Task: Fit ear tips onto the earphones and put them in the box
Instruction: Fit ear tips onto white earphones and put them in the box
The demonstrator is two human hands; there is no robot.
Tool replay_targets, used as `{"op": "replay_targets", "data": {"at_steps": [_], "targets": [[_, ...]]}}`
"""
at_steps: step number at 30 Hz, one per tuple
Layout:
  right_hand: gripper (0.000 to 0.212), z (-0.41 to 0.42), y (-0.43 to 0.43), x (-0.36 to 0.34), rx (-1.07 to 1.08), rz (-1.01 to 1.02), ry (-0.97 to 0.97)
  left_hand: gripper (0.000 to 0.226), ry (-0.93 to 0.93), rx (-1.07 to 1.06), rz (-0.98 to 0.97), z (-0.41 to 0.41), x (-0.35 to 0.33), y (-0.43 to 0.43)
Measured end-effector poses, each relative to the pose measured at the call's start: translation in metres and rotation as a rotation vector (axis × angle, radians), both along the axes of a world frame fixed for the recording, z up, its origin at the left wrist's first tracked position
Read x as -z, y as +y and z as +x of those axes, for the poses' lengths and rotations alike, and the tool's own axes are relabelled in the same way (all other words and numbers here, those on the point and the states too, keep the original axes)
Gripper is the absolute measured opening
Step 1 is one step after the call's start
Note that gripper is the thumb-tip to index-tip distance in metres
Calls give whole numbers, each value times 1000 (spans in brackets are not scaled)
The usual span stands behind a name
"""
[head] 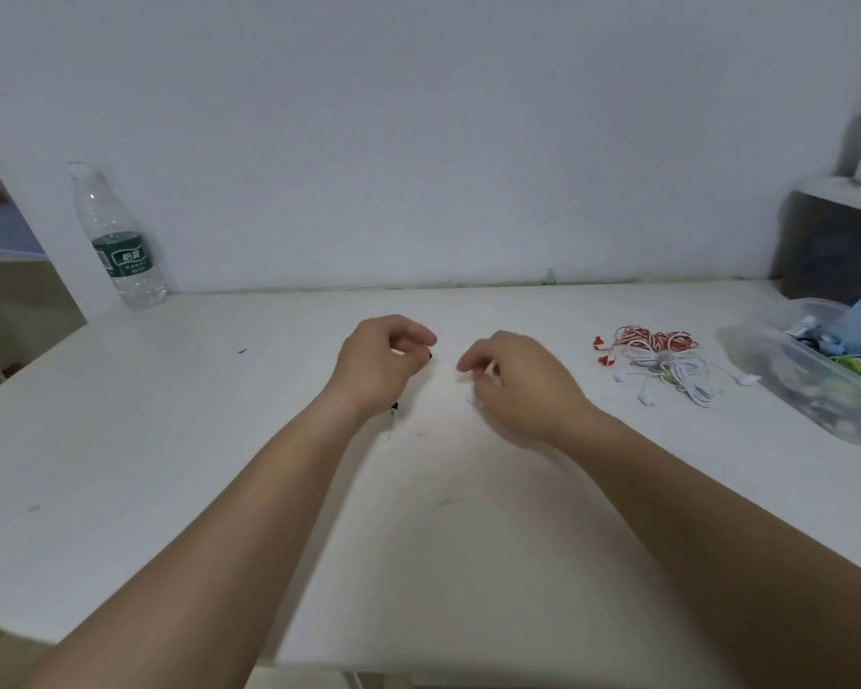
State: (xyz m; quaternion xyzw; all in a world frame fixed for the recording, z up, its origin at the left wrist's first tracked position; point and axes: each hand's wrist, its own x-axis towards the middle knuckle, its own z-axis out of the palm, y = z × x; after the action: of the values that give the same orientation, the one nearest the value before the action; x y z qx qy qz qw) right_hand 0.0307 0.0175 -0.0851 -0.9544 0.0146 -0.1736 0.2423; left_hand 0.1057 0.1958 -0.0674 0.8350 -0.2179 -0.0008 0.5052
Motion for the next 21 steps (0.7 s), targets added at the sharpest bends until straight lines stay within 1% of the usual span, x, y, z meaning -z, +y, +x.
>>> {"op": "replay_targets", "data": {"at_steps": [1, 3, 4, 5, 7, 9, 11, 13, 16, 18, 21], "targets": [[18, 0, 4, 1, -31, -46, 38, 17, 17, 4, -42, 0, 0, -5], [19, 1, 6, 7, -37, -135, 95, 19, 66, 21, -137, 2, -3, -15], [16, 3, 5, 10, -34, -140, 111, 20, 113, 41, -202, 3, -4, -20], [13, 5, 3, 13, -37, -115, 121, 21, 174, 67, -277, 4, -4, -24], [14, 6, -2, 18, -58, -51, 135, 22, 287, 116, -421, 6, -5, -32], [16, 5, -7, 20, -70, 30, 73, 22, 361, 141, -528, 8, -2, -39], [14, 0, -11, 16, -42, 229, -54, 21, 433, 166, -633, 6, 1, -41], [13, -3, -16, 9, -14, 489, -138, 19, 500, 186, -724, 5, 2, -41], [12, -6, -20, -1, -10, 837, -216, 18, 527, 218, -776, 4, 1, -37], [8, -8, -19, -6, -14, 974, -227, 18, 545, 247, -781, 1, 1, -37], [7, -11, -17, -7, -20, 1088, -202, 19, 576, 275, -766, -4, 5, -41]]}}
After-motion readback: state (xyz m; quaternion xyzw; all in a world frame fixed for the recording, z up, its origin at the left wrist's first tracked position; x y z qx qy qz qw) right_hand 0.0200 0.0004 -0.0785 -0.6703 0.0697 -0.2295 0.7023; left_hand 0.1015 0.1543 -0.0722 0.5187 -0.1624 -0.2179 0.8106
